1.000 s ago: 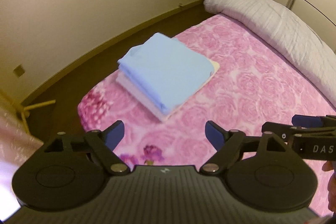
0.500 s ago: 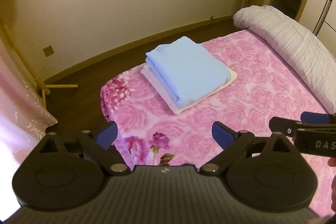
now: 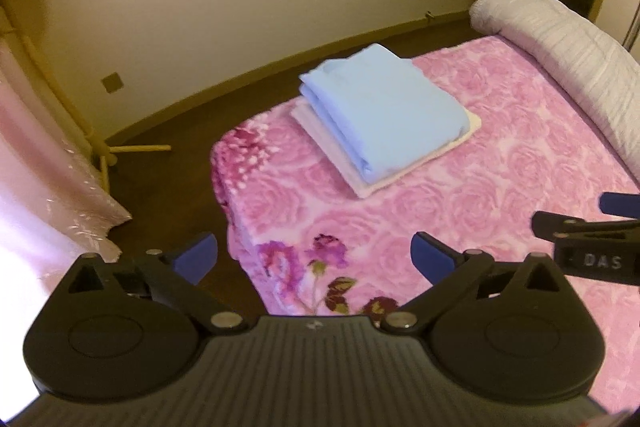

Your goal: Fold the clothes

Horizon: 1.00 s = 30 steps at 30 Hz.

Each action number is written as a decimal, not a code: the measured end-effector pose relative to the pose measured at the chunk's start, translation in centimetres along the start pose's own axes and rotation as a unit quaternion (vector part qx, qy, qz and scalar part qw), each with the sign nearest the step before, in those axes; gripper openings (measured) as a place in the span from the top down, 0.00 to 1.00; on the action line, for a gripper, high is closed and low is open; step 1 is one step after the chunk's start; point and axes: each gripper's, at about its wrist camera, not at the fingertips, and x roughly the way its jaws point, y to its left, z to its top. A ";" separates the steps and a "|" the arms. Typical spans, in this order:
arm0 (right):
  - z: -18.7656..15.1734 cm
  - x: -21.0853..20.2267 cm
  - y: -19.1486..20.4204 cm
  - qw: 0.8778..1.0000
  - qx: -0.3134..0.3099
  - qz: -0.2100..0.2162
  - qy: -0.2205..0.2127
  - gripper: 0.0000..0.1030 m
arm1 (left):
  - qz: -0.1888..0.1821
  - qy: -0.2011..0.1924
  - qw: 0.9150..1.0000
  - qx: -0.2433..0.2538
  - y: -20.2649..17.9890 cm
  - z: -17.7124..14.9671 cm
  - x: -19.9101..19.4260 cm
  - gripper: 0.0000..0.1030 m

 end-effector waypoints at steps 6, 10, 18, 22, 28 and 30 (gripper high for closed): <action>1.0 1.7 -0.7 0.999 0.039 0.026 0.023 0.14 | -0.024 0.014 1.000 0.001 0.3 1.2 1.9 0.01; 1.8 3.0 -1.0 0.997 0.058 0.027 0.035 0.14 | -0.031 0.028 0.999 0.002 0.7 2.2 3.5 0.01; 2.8 5.2 -1.0 0.996 0.068 0.014 0.056 0.14 | -0.043 0.050 0.998 0.015 0.7 3.7 6.6 0.01; 3.1 5.8 -1.0 0.996 0.071 0.010 0.060 0.14 | -0.041 0.055 0.997 0.021 0.6 4.3 7.6 0.01; 3.7 6.4 -1.2 0.995 0.079 0.006 0.064 0.14 | -0.044 0.057 0.997 0.030 0.3 5.1 8.5 0.01; 3.8 6.6 -1.2 0.995 0.081 0.006 0.066 0.14 | -0.042 0.058 0.997 0.032 0.2 5.2 8.7 0.01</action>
